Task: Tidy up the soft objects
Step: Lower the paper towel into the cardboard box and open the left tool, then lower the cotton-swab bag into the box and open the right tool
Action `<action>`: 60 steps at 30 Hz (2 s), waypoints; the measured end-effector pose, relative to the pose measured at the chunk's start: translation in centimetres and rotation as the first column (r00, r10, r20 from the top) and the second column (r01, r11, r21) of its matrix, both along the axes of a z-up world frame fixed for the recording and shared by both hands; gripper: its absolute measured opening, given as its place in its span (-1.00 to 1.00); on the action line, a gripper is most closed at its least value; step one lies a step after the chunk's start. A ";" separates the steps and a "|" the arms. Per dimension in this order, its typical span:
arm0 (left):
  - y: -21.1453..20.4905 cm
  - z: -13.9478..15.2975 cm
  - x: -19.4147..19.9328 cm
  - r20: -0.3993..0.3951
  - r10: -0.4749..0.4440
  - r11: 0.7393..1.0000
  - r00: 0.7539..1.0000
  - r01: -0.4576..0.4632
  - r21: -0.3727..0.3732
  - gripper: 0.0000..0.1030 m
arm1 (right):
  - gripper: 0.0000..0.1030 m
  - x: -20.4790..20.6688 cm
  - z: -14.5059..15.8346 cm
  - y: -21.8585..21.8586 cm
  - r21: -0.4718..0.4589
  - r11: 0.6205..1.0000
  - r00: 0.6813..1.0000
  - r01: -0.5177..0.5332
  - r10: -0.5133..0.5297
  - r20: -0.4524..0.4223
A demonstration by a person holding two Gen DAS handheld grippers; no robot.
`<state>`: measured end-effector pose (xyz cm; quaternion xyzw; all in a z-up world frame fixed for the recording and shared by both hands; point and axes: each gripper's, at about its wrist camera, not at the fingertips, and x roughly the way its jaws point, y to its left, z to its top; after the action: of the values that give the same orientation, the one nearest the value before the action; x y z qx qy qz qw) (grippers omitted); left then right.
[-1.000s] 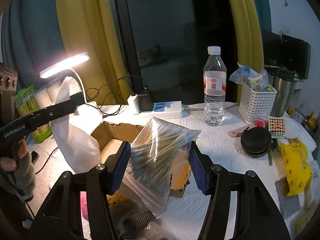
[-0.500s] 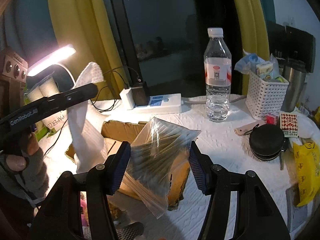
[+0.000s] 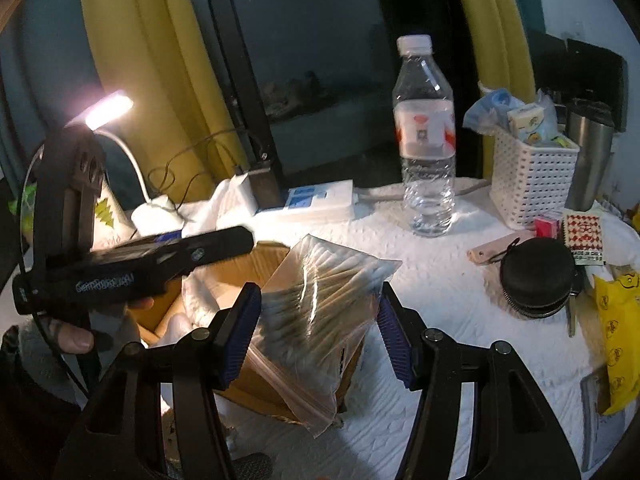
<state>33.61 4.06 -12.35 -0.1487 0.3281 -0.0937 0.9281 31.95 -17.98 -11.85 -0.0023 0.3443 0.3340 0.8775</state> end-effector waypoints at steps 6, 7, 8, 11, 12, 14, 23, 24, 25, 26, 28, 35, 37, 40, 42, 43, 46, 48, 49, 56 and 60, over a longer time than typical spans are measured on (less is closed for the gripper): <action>0.4 0.6 -0.8 -0.008 -0.013 1.000 1.000 0.013 0.002 0.76 | 0.19 -0.2 1.2 -0.6 0.017 1.000 0.999 0.016 -0.017 0.028; 0.6 0.8 -1.0 -0.004 -0.014 1.000 1.000 0.014 0.003 0.76 | 0.19 -0.3 1.3 -0.5 0.018 1.000 0.999 0.014 -0.015 0.030; 0.7 1.1 -1.3 0.002 -0.013 1.000 1.000 0.013 0.003 0.77 | 0.19 -0.4 1.4 -0.5 0.019 1.000 0.999 0.013 -0.013 0.032; 1.2 1.8 -2.1 0.017 -0.002 1.000 1.000 0.002 -0.001 0.77 | 0.19 -0.8 1.9 -0.2 0.026 1.000 0.999 0.003 -0.005 0.047; 1.4 2.0 -2.4 0.022 0.002 1.000 1.000 -0.002 0.000 0.77 | 0.19 -0.9 2.1 -0.1 0.030 1.000 0.999 -0.001 -0.001 0.051; 2.1 2.4 -3.2 0.032 0.021 1.000 0.999 -0.021 0.005 0.77 | 0.19 -1.2 2.5 0.3 0.041 0.999 0.998 -0.021 0.018 0.059; 5.6 1.8 -6.3 0.014 0.127 0.991 0.992 -0.128 0.042 0.77 | 0.19 -1.5 -0.4 6.5 -0.066 0.984 0.986 -0.167 0.167 -0.009; 6.0 1.6 -6.6 0.011 0.136 0.990 0.991 -0.136 0.042 0.77 | 0.19 -1.3 -1.4 7.3 -0.103 0.980 0.986 -0.168 0.166 -0.025; 6.4 1.5 -6.9 0.007 0.142 0.989 0.990 -0.142 0.041 0.77 | 0.19 -1.1 -2.2 7.7 -0.133 0.977 0.986 -0.166 0.162 -0.042; 6.6 1.3 -7.1 0.004 0.147 0.988 0.989 -0.147 0.041 0.77 | 0.19 -0.8 -3.2 8.2 -0.164 0.973 0.986 -0.163 0.155 -0.062; 7.2 1.0 -7.5 -0.004 0.157 0.987 0.988 -0.157 0.039 0.77 | 0.19 -0.5 -4.5 8.8 -0.244 0.959 0.989 -0.142 0.130 -0.065; 7.3 0.8 -8.1 -0.005 0.147 0.989 0.989 -0.146 0.036 0.77 | 0.19 -0.5 -4.4 8.3 -0.311 0.947 0.996 -0.084 0.079 -0.029; 7.1 1.0 -8.3 0.004 0.143 0.989 0.990 -0.143 0.037 0.77 | 0.19 -0.6 -3.8 7.8 -0.291 0.954 0.998 -0.070 0.066 -0.024; 6.9 1.6 -8.8 0.017 0.138 0.989 0.990 -0.139 0.041 0.77 | 0.19 -0.7 -3.3 7.1 -0.291 0.956 0.999 -0.048 0.046 -0.014; 6.8 2.0 -9.3 0.026 0.135 0.990 0.991 -0.136 0.043 0.77 | 0.19 -1.0 -2.7 6.5 -0.275 0.961 0.999 -0.037 0.036 -0.010; 6.6 2.2 -9.6 0.032 0.132 0.990 0.991 -0.133 0.044 0.77 | 0.19 -1.1 -2.4 6.2 -0.266 0.963 0.999 -0.035 0.033 -0.009; 6.3 2.7 -10.2 0.043 0.126 0.991 0.991 -0.128 0.047 0.77 | 0.20 -2.1 -1.3 5.5 -0.245 0.969 1.000 -0.023 0.025 0.007; 6.0 2.9 -10.7 0.049 0.119 0.991 0.992 -0.121 0.049 0.77 | 0.20 -2.9 -0.5 5.2 -0.232 0.973 1.000 -0.020 0.025 0.019; 5.7 3.0 -11.0 0.052 0.113 0.992 0.992 -0.116 0.052 0.77 | 0.20 -3.2 -0.2 5.1 -0.227 0.974 0.999 -0.018 0.024 0.025; 3.9 3.4 -13.0 0.056 0.080 0.994 0.995 -0.084 0.067 0.77 | 0.20 -6.4 2.0 4.3 -0.189 0.982 0.998 -0.017 0.030 0.063; 3.3 3.5 -14.4 0.056 0.074 0.995 0.996 -0.077 0.067 0.77 | 0.20 -8.1 2.9 3.9 -0.177 0.984 0.996 -0.016 0.031 0.080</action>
<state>19.25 7.36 -8.86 -0.1262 0.3006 -0.0509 0.9440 23.89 -14.09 -8.99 -0.0979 0.3360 0.3121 0.8832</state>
